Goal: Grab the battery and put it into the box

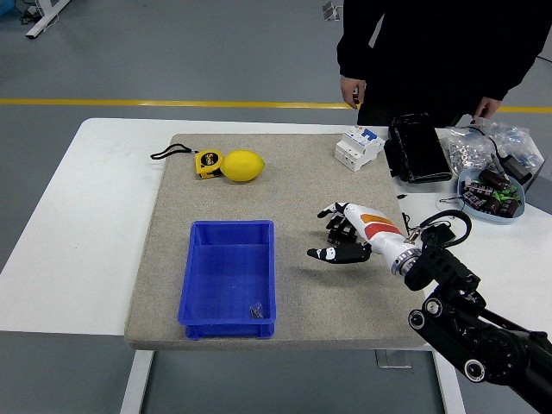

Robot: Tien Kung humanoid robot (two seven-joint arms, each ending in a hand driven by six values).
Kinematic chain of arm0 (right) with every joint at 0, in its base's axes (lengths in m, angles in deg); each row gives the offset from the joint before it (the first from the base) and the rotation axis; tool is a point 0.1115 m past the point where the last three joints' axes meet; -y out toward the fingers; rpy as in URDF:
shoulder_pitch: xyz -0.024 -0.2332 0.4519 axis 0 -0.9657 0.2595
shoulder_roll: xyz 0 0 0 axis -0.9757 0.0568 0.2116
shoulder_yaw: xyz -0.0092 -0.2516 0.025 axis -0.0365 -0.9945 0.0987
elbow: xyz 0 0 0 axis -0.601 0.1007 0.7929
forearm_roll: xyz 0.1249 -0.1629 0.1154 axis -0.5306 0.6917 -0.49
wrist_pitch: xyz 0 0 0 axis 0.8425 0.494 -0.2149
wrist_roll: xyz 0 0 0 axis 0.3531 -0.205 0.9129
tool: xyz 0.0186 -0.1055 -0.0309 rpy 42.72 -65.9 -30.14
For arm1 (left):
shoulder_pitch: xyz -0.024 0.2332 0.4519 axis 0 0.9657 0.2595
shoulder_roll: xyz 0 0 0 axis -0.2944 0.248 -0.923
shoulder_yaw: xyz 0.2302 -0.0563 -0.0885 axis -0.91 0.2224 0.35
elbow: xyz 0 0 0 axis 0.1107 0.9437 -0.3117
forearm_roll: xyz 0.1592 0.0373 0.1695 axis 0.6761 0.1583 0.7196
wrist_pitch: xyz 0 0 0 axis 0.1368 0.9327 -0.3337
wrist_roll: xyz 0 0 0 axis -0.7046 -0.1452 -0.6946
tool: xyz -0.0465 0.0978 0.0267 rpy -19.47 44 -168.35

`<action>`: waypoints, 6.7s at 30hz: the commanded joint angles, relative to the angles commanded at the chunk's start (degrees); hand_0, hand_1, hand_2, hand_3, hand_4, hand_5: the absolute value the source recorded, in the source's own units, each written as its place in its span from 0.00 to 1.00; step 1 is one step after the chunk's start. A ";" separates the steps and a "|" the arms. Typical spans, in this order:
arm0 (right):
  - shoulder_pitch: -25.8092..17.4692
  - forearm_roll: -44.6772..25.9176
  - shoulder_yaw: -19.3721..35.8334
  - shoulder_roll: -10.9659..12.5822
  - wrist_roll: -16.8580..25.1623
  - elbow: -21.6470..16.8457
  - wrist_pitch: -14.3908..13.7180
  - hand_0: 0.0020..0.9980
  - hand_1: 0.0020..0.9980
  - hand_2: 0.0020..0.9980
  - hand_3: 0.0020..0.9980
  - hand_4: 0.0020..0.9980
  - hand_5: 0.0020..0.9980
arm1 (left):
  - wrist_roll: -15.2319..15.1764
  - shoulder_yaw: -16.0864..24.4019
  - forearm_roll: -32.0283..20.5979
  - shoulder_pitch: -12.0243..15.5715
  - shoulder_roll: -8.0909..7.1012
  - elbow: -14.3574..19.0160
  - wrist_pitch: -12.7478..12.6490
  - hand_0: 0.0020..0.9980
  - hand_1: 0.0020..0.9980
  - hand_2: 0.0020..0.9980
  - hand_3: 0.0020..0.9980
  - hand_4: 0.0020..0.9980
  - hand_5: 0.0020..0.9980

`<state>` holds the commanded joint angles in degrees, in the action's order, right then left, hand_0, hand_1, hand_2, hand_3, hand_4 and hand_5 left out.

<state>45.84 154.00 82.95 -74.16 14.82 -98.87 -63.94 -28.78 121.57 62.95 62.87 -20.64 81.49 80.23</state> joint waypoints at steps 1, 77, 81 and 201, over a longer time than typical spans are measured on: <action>0.03 0.22 0.04 0.06 0.01 0.04 0.01 0.46 0.53 0.56 0.70 1.00 0.42 | 0.00 0.04 0.00 0.00 0.00 0.00 -0.01 0.72 0.68 0.68 0.59 0.63 0.54; 2.24 8.16 -4.19 -1.11 1.77 9.88 -2.61 0.15 0.23 0.33 0.38 0.87 0.38 | -0.03 1.19 2.03 -0.10 0.46 -0.09 0.10 0.72 0.68 0.68 0.58 0.63 0.54; 2.01 8.08 -3.84 -1.00 1.49 10.28 -1.94 0.15 0.23 0.33 0.38 0.87 0.38 | -0.06 1.08 1.88 -0.10 0.47 -0.09 0.09 0.72 0.68 0.68 0.58 0.63 0.54; 16.87 27.17 -27.72 20.66 7.11 -8.72 5.66 0.67 0.68 0.75 0.86 1.00 0.29 | -0.06 -0.35 0.70 0.09 0.16 -0.05 0.29 0.72 0.68 0.68 0.59 0.63 0.54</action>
<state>62.70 181.17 55.23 -53.50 21.94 -107.59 -58.28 -28.84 121.23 63.64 62.96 -20.48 81.44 80.52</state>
